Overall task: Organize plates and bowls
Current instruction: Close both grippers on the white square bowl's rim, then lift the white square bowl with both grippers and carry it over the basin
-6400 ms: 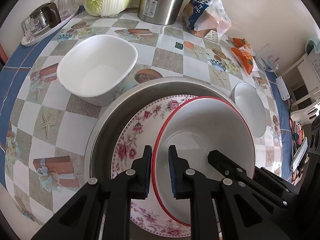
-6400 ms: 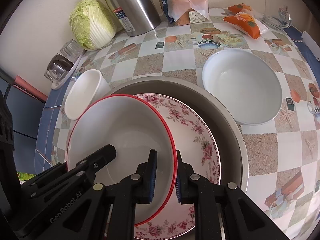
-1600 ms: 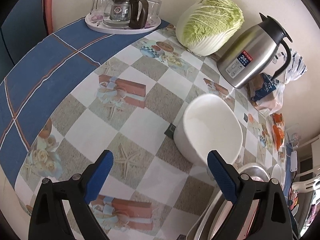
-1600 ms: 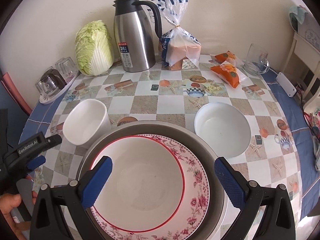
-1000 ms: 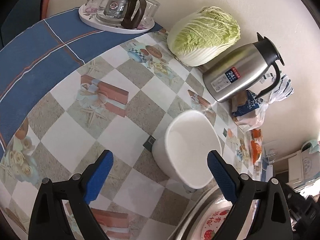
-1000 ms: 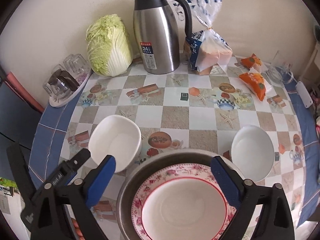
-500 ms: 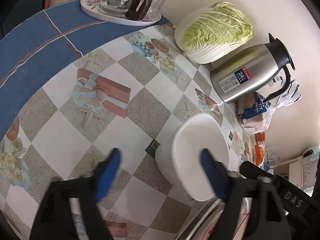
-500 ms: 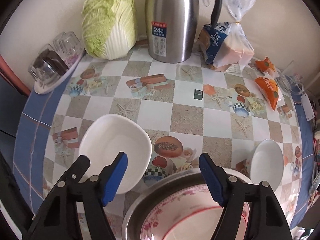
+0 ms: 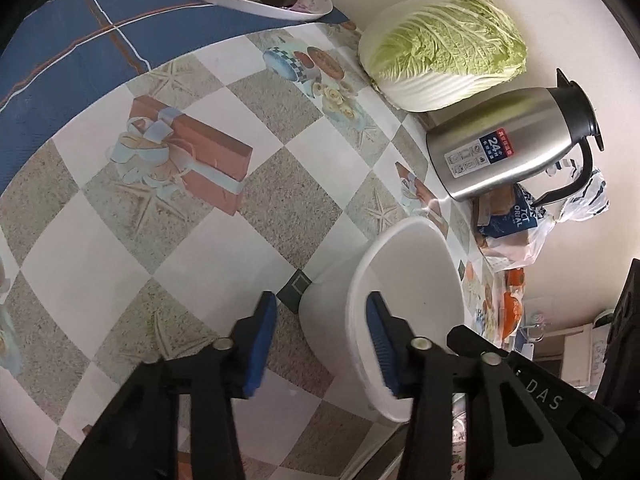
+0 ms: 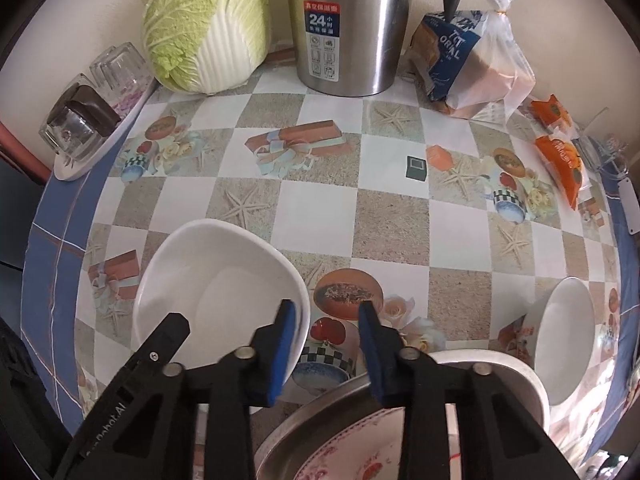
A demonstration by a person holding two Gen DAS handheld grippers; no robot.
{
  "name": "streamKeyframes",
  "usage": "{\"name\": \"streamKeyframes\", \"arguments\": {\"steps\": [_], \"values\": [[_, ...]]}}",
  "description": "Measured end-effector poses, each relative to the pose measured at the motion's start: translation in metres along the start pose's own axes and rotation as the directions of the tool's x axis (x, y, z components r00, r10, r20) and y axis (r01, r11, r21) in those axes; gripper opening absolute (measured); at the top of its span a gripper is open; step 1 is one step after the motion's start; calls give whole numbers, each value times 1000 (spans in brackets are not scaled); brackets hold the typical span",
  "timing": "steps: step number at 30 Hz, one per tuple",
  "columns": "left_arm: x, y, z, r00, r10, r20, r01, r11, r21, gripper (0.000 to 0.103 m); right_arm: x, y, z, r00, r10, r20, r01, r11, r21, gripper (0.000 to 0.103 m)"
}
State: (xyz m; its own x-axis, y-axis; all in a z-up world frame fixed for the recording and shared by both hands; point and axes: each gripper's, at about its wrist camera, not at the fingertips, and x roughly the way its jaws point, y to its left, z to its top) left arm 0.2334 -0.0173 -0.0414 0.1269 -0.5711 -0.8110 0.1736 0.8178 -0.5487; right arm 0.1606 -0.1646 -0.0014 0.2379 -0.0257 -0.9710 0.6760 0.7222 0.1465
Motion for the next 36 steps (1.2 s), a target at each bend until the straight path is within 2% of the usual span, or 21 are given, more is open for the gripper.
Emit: {"name": "streamKeyframes", "arguments": {"steps": [4,6,15,20,22,30,36], "values": [[7,-2,-1,1000,-6,-11,6,1000,6,30,5,3,1,1000,10,1,-10,1000,-14,27],[10,-4,-1,1000,-5,-15,5,1000,11,29,7,5,2,1000,5,-5,-5,1000,-22,27],[20,-4,1,1000,15,-23,-15,1000,25,29,20,11,5,999,14,-33,-15,999,-32,20],[22,-3,2,1000,4,-25,-4,1000,20,29,31,11,3,998,21,-59,-22,1000,-16,20],[22,-3,3,1000,-6,-26,6,1000,21,29,32,13,2,998,21,-61,-22,999,-23,17],[17,1,4,999,-17,-45,17,1000,13,26,26,20,-1,999,29,-45,-31,999,-42,15],[-7,-7,6,1000,-4,-9,4,999,45,26,8,21,-4,999,45,-23,-46,998,-49,15]]}}
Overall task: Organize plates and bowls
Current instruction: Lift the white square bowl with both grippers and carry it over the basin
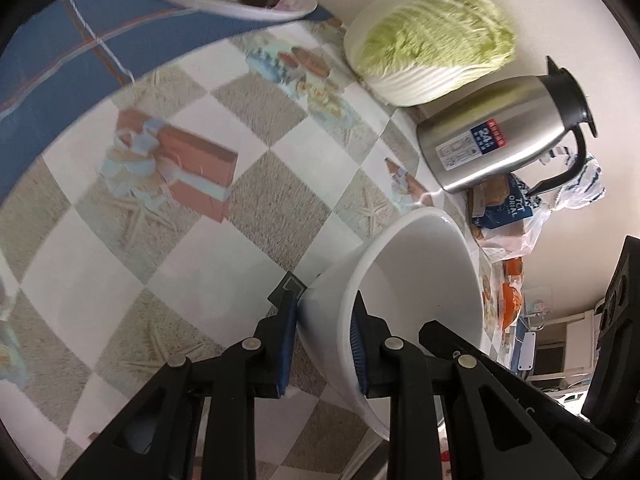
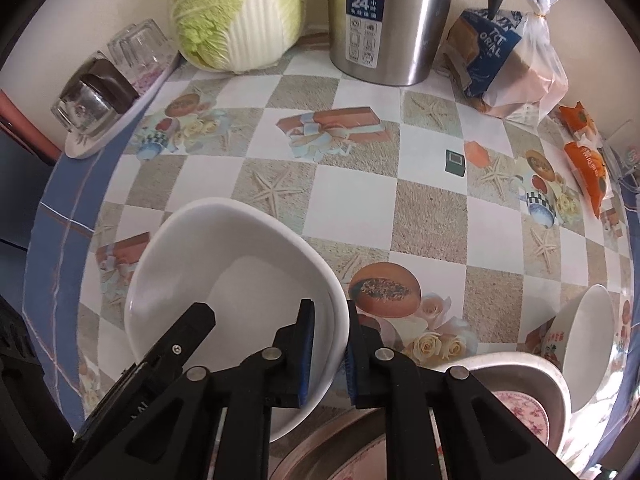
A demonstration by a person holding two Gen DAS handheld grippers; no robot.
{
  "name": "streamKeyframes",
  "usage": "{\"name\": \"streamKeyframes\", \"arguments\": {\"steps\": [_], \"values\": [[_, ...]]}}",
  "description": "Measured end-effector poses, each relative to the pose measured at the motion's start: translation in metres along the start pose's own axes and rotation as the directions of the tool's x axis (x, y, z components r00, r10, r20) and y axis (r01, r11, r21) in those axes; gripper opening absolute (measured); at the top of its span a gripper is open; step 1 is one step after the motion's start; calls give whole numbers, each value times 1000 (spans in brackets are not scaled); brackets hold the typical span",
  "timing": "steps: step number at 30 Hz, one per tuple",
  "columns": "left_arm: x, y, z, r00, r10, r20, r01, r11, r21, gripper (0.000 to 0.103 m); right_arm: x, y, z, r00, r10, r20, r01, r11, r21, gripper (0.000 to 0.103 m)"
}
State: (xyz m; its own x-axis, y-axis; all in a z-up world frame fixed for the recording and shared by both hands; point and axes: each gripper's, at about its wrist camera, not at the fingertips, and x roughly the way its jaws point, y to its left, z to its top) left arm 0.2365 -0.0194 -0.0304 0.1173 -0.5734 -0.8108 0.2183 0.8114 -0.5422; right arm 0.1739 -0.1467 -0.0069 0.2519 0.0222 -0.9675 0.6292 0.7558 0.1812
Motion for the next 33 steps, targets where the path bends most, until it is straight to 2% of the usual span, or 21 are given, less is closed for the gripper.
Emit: {"name": "streamKeyframes", "arguments": {"steps": [11,21,26,33], "values": [[-51,-12,-8,998,-12,63,8,998,57,26,-43,2,-20,997,66,41,-66,998,2,15],[-85,-30,-31,993,-37,109,25,994,106,26,-84,-5,-50,991,74,109,-74,997,-13,15],[-103,-44,-47,989,-15,149,-11,986,167,26,-100,-15,-67,987,104,123,-107,994,19,17],[-114,-53,-65,987,-18,159,-17,976,219,26,-119,-24,-93,979,112,171,-117,993,16,19]]}}
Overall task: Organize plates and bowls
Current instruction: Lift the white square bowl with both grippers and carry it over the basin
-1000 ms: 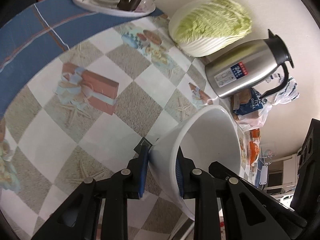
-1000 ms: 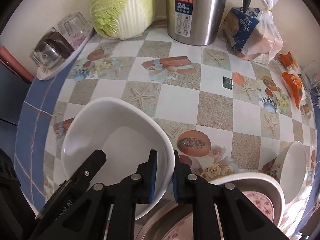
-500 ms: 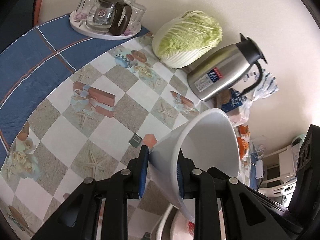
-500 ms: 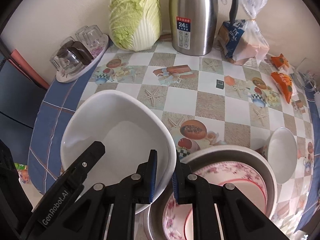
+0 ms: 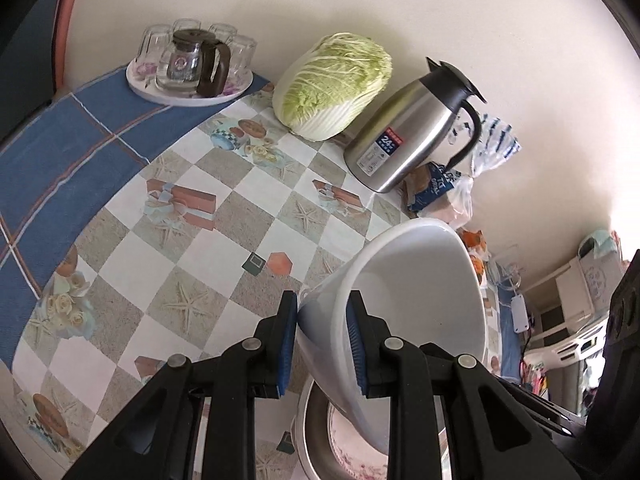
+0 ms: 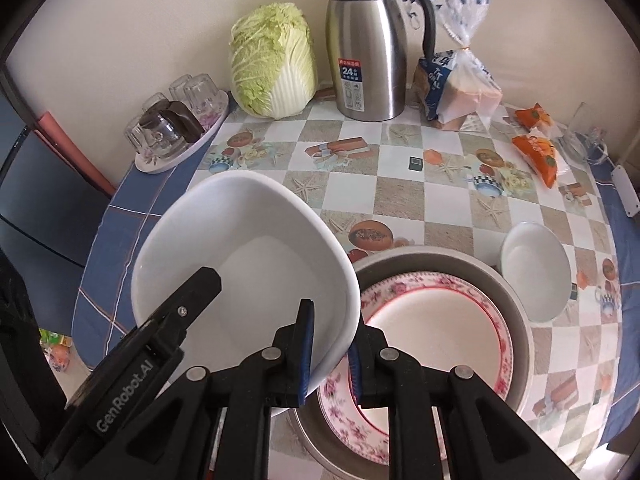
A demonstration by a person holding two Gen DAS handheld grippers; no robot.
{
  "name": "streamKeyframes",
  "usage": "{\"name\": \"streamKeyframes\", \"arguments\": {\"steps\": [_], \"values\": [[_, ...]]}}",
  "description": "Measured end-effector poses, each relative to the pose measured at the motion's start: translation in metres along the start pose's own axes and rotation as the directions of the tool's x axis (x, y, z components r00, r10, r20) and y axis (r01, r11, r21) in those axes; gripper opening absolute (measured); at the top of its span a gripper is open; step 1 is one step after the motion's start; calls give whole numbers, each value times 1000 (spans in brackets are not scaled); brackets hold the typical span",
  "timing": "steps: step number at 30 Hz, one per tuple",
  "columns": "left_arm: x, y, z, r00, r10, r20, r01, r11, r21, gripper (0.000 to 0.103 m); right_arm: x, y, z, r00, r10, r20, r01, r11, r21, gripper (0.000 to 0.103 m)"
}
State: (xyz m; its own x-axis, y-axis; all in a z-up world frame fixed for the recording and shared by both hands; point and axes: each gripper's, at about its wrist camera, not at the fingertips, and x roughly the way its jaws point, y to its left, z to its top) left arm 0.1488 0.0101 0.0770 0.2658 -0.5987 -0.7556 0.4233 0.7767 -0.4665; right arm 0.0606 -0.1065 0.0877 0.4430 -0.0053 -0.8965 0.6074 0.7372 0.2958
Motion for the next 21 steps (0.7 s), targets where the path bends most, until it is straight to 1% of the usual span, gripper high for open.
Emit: {"name": "streamKeyframes", "arguments": {"steps": [3,9,12,17,21], "values": [[-8,-7,-4,1000,7,15,-7,1000,28,26,-7,-5,-9,999,25,19,-25,1000,7,19],[-18,-20,-12,999,12,32,-15,997,78,26,-17,-22,-23,995,84,60,-87,995,56,19],[-18,-28,-15,999,21,34,-24,994,103,26,-20,-30,-29,992,104,78,-109,991,72,19],[-15,-42,-19,999,36,29,-40,989,141,26,-20,-48,-35,982,157,100,-169,978,121,19],[-13,-57,-24,999,43,30,-48,983,176,26,-23,-63,-38,976,176,125,-194,969,156,19]]}}
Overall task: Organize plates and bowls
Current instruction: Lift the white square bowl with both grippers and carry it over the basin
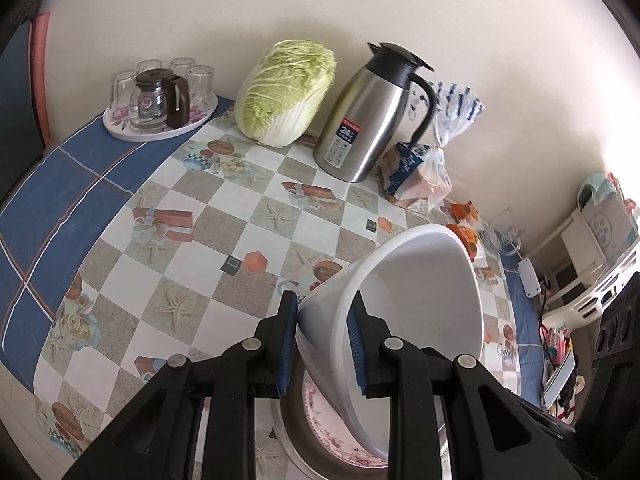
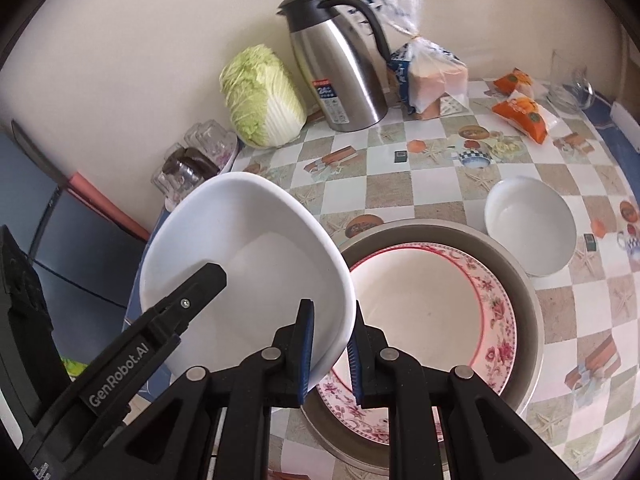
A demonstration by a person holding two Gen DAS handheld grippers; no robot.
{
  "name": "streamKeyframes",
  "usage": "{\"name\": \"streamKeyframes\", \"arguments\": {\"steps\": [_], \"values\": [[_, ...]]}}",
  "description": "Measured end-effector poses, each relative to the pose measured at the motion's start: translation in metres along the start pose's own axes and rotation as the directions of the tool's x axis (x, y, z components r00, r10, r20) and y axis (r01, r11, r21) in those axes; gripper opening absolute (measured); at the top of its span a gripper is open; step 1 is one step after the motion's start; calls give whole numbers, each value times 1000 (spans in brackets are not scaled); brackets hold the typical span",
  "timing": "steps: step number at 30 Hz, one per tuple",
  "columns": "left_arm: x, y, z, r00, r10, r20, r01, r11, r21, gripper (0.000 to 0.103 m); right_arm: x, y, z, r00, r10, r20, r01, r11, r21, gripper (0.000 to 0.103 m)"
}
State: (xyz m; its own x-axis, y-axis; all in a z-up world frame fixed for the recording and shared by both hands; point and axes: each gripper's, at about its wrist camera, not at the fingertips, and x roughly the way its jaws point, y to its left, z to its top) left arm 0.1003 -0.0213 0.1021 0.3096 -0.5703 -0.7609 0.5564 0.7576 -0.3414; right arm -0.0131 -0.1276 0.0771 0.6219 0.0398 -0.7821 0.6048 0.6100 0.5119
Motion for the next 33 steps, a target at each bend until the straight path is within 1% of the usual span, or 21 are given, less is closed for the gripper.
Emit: {"name": "streamKeyframes", "arguments": {"steps": [4,9,12,19,25,30,33], "values": [[0,-16,-2,1000,8,4,-8,999,38,26,-11,-9,3,999,-8,32,8,1000,1,19],[1,-32,-4,1000,-7,1,7,999,53,26,-21,-28,6,998,27,49,-29,999,38,19],[6,-44,-7,1000,-7,-15,8,997,73,26,-26,-41,7,998,37,53,-40,997,68,19],[16,-73,-18,999,-11,-47,17,991,132,26,-36,-68,7,998,8,64,-14,995,103,19],[24,-85,-24,998,5,-70,7,986,164,26,-42,-86,5,998,9,64,-17,991,131,19],[28,-83,-25,996,25,-84,-11,987,162,26,-39,-88,5,999,13,46,-19,991,133,19],[32,-81,-26,994,49,-101,-32,986,164,26,-33,-87,5,1000,14,25,-17,991,131,19]]}}
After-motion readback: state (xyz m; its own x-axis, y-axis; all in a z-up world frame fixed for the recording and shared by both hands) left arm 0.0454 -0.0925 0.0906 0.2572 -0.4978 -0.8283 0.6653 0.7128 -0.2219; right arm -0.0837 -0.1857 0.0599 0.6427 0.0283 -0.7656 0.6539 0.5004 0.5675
